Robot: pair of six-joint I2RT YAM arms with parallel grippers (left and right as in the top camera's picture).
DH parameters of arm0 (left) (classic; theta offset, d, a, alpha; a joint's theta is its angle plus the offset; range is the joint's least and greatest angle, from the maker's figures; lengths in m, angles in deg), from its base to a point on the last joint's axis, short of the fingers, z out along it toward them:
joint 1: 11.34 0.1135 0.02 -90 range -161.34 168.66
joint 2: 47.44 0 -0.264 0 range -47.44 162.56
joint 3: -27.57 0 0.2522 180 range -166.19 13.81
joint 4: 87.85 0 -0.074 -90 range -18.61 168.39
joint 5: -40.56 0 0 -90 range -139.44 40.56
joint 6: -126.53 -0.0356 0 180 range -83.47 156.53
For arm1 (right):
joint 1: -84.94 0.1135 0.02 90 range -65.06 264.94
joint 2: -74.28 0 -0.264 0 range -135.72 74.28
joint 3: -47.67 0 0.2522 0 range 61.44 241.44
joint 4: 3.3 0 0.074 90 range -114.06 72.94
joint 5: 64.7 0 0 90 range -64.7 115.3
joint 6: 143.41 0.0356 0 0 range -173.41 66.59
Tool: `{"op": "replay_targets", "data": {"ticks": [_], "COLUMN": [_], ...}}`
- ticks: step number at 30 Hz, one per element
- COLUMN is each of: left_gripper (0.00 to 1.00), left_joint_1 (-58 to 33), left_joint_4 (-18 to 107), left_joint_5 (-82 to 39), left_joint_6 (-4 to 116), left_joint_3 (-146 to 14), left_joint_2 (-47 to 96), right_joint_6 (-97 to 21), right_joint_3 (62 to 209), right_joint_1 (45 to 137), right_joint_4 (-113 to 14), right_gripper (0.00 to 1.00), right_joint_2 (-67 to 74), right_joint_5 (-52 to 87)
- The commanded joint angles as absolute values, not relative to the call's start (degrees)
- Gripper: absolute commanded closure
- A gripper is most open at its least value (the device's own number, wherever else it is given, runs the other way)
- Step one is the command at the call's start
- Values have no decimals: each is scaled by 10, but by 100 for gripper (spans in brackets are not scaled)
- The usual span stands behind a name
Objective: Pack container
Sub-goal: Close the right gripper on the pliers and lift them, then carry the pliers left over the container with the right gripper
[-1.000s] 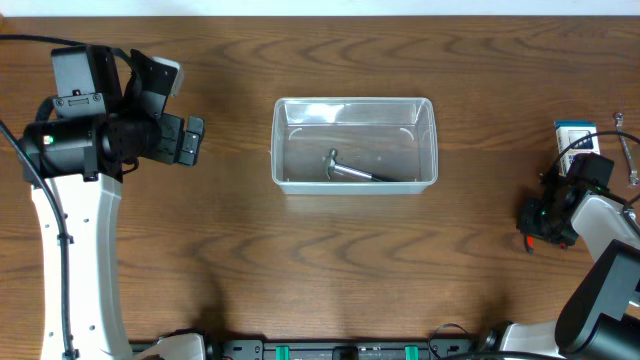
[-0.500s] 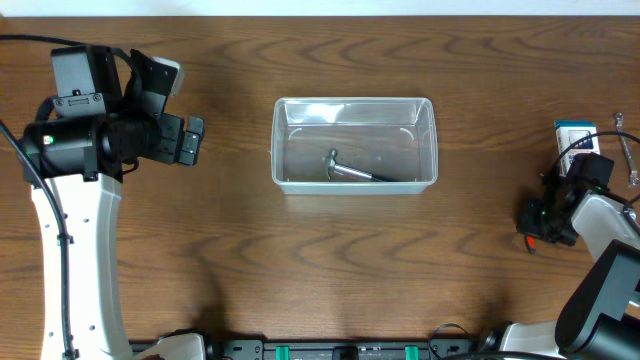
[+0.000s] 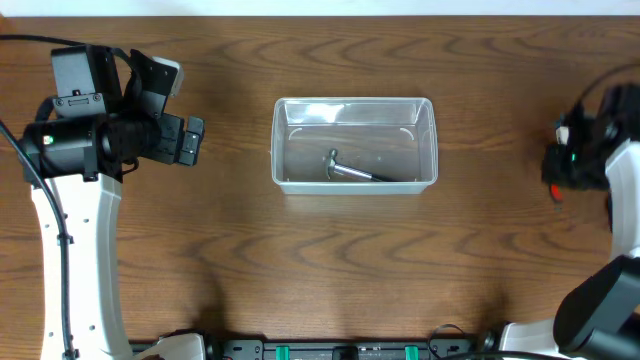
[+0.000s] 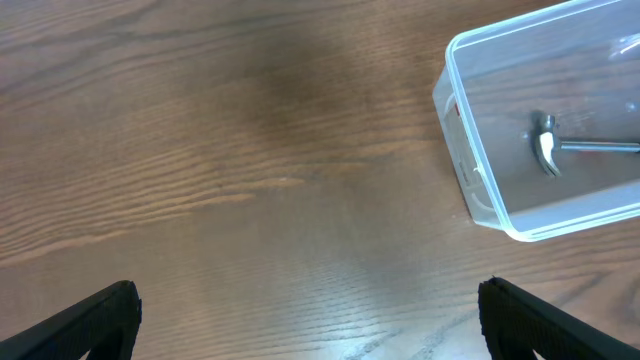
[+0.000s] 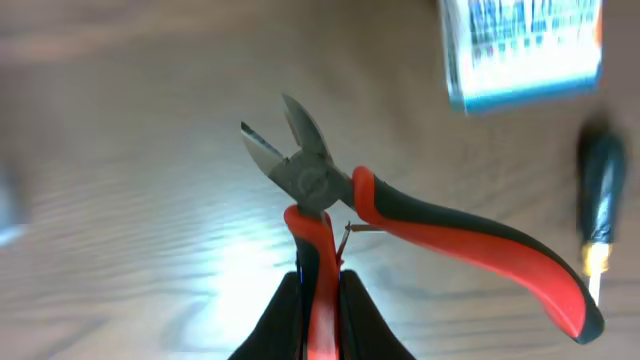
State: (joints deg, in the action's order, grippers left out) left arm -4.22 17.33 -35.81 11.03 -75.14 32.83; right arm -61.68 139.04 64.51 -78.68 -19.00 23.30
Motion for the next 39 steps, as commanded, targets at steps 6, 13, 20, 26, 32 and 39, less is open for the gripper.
{"op": "replay_targets", "data": {"ticks": [6,13,20,26,32,39], "left_gripper": [2,2,2,2,2,2], "left_joint_1": [-39,-39,-39,-39,-39,-39], "left_joint_4": [174,174,174,174,174,174], "left_joint_5": [-351,-351,-351,-351,-351,-351], "left_joint_6": [111,111,111,111,111,111], "left_joint_3": [-752,-752,-752,-752,-752,-752], "left_joint_2": [330,330,330,330,330,330], "right_joint_6": [-739,-794,-843,-843,-820,-779], "right_joint_3": [1546,1558,1558,1558,1559,1559], "right_joint_1": [816,990,1086,1094,1095,1095], "right_joint_4": [-833,-780,-697,-672,-673,-704], "right_gripper": [99,99,99,99,99,99], "right_joint_2": [-187,-188,-193,-238,-303,-335], "right_joint_5": [173,174,202,199,199,188]}}
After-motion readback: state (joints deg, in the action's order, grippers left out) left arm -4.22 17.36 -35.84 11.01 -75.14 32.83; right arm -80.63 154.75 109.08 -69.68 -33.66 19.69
